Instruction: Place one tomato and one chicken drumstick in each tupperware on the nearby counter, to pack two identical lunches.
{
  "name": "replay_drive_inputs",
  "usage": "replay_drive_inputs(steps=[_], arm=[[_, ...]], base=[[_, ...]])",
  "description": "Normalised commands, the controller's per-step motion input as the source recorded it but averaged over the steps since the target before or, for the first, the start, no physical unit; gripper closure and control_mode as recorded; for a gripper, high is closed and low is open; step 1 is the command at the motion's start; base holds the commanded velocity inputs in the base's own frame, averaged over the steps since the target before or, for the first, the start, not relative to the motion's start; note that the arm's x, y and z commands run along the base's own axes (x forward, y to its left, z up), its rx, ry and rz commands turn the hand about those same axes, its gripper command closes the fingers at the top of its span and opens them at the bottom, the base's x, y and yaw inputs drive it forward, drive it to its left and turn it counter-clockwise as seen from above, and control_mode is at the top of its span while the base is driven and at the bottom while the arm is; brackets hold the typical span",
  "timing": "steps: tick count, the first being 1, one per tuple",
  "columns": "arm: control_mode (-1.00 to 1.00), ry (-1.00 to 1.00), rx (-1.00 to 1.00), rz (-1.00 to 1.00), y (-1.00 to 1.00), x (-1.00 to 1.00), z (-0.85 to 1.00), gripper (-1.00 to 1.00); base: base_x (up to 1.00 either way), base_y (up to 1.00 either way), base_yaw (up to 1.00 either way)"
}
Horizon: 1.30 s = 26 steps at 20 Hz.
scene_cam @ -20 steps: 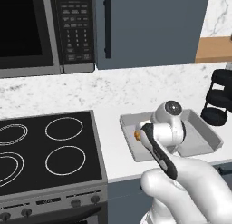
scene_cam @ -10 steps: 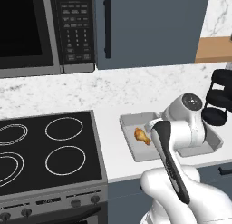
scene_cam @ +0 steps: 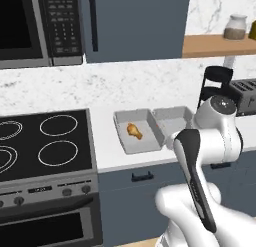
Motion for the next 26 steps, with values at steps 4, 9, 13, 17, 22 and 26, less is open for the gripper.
replay_drive_inputs(steps=[4, 9, 13, 17, 22, 26], arm=[[1.0, 0.0, 0.0, 0.0, 0.0, 0.0, 0.0, -1.0], [1.0, 0.0, 0.0, 0.0, 0.0, 0.0, 0.0, -1.0], [1.0, 0.0, 0.0, 0.0, 0.0, 0.0, 0.0, -1.0], [1.0, 0.0, 0.0, 0.0, 0.0, 0.0, 0.0, -1.0], [1.0, 0.0, 0.0, 0.0, 0.0, 0.0, 0.0, -1.0], [1.0, 0.0, 0.0, 0.0, 0.0, 0.0, 0.0, -1.0]], base=[[-0.09, -1.0, -0.03], [0.0, -1.0, -0.01], [-0.09, -1.0, -0.01], [-0.17, -1.0, -0.01], [-0.75, -1.0, 0.0], [-0.71, -1.0, 0.0]])
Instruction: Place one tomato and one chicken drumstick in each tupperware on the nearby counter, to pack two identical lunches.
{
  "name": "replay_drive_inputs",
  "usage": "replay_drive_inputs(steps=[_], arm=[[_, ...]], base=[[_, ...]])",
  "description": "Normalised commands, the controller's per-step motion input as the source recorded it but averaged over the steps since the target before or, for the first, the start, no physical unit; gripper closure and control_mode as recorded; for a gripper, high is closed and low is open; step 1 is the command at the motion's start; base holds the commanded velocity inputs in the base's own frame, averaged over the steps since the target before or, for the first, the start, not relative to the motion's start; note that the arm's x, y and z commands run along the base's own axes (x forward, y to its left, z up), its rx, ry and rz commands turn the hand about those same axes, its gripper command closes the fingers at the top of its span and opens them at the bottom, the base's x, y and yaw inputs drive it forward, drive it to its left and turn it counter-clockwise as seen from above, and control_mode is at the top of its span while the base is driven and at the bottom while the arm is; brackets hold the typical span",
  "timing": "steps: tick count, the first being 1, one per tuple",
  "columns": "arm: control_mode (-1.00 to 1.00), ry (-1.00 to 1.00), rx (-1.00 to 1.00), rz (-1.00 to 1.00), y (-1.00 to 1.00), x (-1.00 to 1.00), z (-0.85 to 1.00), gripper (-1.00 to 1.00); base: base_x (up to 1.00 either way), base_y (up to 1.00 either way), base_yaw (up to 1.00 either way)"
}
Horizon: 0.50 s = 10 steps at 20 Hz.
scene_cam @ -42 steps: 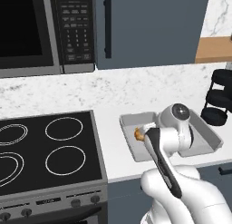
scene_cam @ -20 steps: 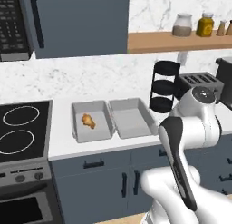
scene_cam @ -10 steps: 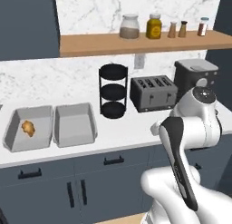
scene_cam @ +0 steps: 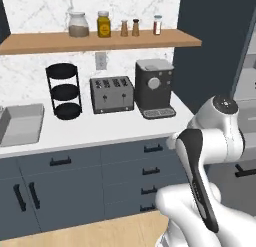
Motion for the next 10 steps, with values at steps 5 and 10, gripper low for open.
replay_drive_inputs(steps=[5, 10], arm=[[1.0, 0.0, 0.0, 0.0, 0.0, 0.0, 0.0, -1.0], [1.0, 0.0, 0.0, 0.0, 0.0, 0.0, 0.0, -1.0]], base=[[0.0, -1.0, 0.0], [0.08, -1.0, 0.0]])
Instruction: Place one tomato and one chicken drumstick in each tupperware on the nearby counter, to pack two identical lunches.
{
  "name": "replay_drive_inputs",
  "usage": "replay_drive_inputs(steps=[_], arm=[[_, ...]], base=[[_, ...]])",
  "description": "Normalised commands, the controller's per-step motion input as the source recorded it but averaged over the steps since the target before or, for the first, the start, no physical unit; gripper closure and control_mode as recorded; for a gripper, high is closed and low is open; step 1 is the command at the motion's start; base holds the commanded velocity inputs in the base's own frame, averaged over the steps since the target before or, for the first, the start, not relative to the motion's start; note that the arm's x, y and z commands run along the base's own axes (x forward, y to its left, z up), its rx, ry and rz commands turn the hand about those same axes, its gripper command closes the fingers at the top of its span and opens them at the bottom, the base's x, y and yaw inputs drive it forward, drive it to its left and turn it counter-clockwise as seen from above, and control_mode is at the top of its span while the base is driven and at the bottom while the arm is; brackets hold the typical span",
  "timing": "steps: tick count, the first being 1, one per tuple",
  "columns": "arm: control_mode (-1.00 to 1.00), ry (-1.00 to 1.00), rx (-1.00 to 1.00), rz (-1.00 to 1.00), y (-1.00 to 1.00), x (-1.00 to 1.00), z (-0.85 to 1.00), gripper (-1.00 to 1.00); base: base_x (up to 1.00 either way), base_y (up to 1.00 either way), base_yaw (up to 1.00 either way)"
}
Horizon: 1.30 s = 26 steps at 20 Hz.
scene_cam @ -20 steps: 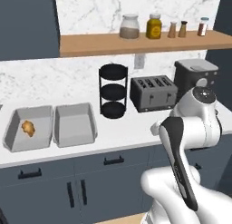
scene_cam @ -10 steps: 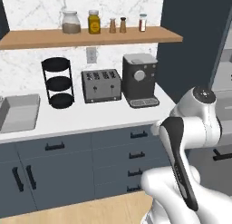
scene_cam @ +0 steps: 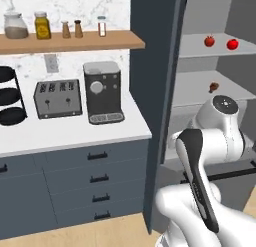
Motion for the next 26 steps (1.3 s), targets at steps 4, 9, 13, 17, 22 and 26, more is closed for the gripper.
replay_drive_inputs(steps=[4, 9, 13, 17, 22, 26], arm=[[1.0, 0.0, 0.0, 0.0, 0.0, 0.0, 0.0, -1.0], [1.0, 0.0, 0.0, 0.0, 0.0, 0.0, 0.0, -1.0], [1.0, 0.0, 0.0, 0.0, 0.0, 0.0, 0.0, -1.0], [1.0, 0.0, 0.0, 0.0, 0.0, 0.0, 0.0, -1.0], [-1.0, -0.05, 0.0, -0.03, 0.01, 0.07, 0.0, -1.0], [-1.0, -0.35, 0.0, -0.1, 0.0, 0.04, 0.26, -1.0]], base=[[0.31, -0.97, 0.0], [0.53, -0.64, -0.06], [0.44, -0.6, -0.14], [0.52, -0.36, -0.17], [0.53, 0.02, -0.15], [0.0, 0.0, 0.0]])
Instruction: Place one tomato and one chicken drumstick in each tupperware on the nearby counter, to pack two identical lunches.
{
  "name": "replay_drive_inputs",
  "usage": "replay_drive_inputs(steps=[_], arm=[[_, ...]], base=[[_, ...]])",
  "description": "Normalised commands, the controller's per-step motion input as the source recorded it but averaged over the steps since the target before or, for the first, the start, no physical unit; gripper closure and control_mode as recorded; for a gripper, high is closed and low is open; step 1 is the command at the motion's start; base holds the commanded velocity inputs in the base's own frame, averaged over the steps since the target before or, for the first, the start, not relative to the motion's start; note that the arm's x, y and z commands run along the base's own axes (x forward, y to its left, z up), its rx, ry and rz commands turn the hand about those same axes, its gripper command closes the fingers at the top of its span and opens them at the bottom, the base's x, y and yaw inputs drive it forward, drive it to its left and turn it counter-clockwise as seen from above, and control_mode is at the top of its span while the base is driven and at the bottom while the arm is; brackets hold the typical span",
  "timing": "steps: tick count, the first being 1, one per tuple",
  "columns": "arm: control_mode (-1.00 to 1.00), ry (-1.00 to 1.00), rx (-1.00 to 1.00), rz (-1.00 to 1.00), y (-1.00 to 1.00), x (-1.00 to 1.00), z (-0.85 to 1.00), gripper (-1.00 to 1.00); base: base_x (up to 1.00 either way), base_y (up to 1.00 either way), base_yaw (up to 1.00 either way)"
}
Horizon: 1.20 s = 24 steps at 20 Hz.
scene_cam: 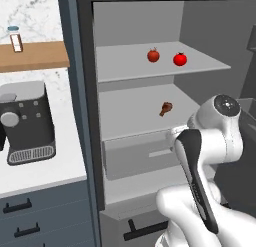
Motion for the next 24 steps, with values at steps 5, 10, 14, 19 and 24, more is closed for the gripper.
replay_drive_inputs(steps=[5, 10, 14, 19, 24], arm=[[-1.0, -0.39, 0.02, -0.09, -0.01, 0.0, 0.9, -1.0], [-1.0, -0.15, 0.11, -0.17, -0.08, 0.0, 0.85, -1.0], [-1.0, -0.03, 0.22, -0.17, -0.19, 0.0, 0.89, -1.0], [-1.0, 0.03, 0.15, -0.11, -0.34, 0.21, 0.54, -1.0], [-1.0, 0.13, 0.02, -0.01, -0.36, 0.53, 0.09, -1.0]], base=[[0.0, 0.0, 0.0], [0.0, 0.0, 0.0], [0.0, 0.0, 0.0], [0.0, 0.0, 0.0], [0.0, 0.0, 0.0]])
